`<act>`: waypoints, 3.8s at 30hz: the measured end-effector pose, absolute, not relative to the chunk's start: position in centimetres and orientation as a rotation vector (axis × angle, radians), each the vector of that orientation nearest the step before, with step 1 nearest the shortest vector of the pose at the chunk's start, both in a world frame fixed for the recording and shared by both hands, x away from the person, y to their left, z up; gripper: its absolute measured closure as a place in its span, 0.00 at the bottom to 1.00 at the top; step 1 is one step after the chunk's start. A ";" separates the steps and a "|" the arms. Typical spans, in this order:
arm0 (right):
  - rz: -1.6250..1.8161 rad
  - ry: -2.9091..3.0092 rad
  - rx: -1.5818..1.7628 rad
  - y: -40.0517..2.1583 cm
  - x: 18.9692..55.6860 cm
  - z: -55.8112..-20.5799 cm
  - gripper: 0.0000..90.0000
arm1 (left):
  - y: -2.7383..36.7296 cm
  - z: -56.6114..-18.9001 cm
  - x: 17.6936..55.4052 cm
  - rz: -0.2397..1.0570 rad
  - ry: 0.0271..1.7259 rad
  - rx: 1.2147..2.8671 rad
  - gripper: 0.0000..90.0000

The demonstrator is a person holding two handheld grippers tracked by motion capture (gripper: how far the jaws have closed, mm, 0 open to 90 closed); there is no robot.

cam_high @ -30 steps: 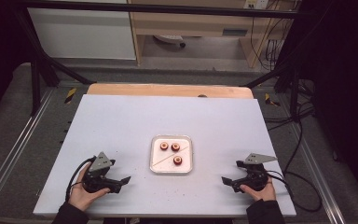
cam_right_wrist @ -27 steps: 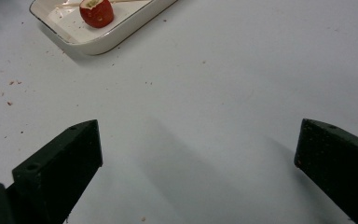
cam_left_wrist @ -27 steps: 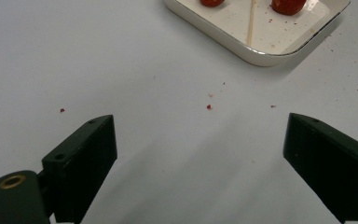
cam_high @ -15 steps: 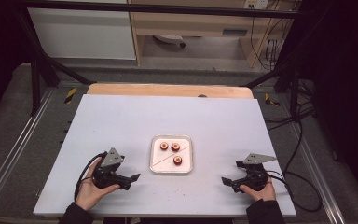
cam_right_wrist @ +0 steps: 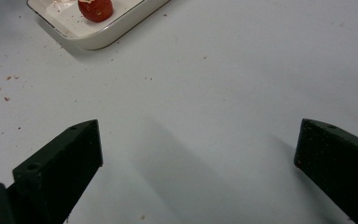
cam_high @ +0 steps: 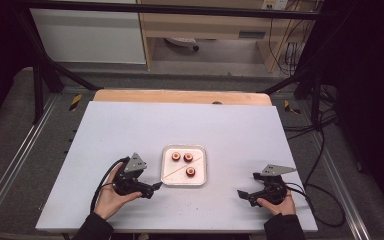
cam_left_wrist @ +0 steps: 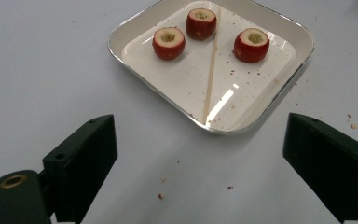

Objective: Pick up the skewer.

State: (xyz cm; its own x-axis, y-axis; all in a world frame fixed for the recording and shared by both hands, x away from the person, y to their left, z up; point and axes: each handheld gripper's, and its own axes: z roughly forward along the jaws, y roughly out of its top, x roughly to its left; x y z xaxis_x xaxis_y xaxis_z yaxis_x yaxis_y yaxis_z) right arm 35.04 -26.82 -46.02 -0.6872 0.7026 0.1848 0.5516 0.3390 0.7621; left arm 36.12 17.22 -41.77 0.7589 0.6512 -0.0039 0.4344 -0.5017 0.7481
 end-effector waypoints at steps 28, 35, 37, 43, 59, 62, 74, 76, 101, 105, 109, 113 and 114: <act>1.265 2.438 1.148 -26.8 35.0 -46.1 0.02 | 12.3 -42.9 40.0 0.355 0.822 2.267 0.34; 1.262 2.440 1.146 -26.7 35.1 -46.1 0.02 | 12.0 -43.4 40.2 0.319 0.819 2.286 0.50; 1.260 2.443 1.142 -26.7 35.1 -46.2 0.02 | 11.8 -43.6 40.3 0.312 0.824 2.286 0.55; 1.262 2.440 1.141 -26.7 35.1 -46.1 0.02 | 11.3 -44.0 40.2 0.314 0.803 2.305 0.71; 1.263 2.444 1.143 -26.7 35.1 -46.2 0.02 | 10.7 -44.2 40.0 0.317 0.779 2.298 0.96; 1.260 2.447 1.140 -26.7 35.1 -46.2 0.02 | 10.7 -44.2 40.0 0.317 0.783 2.296 0.97; 1.262 2.449 1.140 -26.6 35.1 -46.2 0.02 | 10.6 -44.4 39.5 0.334 0.772 2.279 0.98; 1.262 2.449 1.139 -26.6 35.1 -46.2 0.02 | 10.6 -44.5 39.5 0.334 0.777 2.274 0.98; 1.257 2.448 1.133 -26.6 35.1 -46.1 0.02 | 11.5 -42.9 38.7 0.306 0.771 2.196 0.99; 1.252 2.450 1.127 -26.5 35.1 -46.0 0.01 | 11.5 -42.7 38.3 0.300 0.762 2.203 0.99; 1.248 2.451 1.107 -26.3 35.0 -45.8 0.01 | 11.4 -42.4 38.0 0.297 0.753 2.202 0.99; 1.240 2.451 1.087 -26.1 35.0 -45.7 0.01 | 11.2 -42.1 37.7 0.288 0.748 2.199 0.99; 1.233 2.447 1.084 -26.0 35.0 -45.6 0.01 | 11.2 -42.1 37.6 0.285 0.748 2.200 0.99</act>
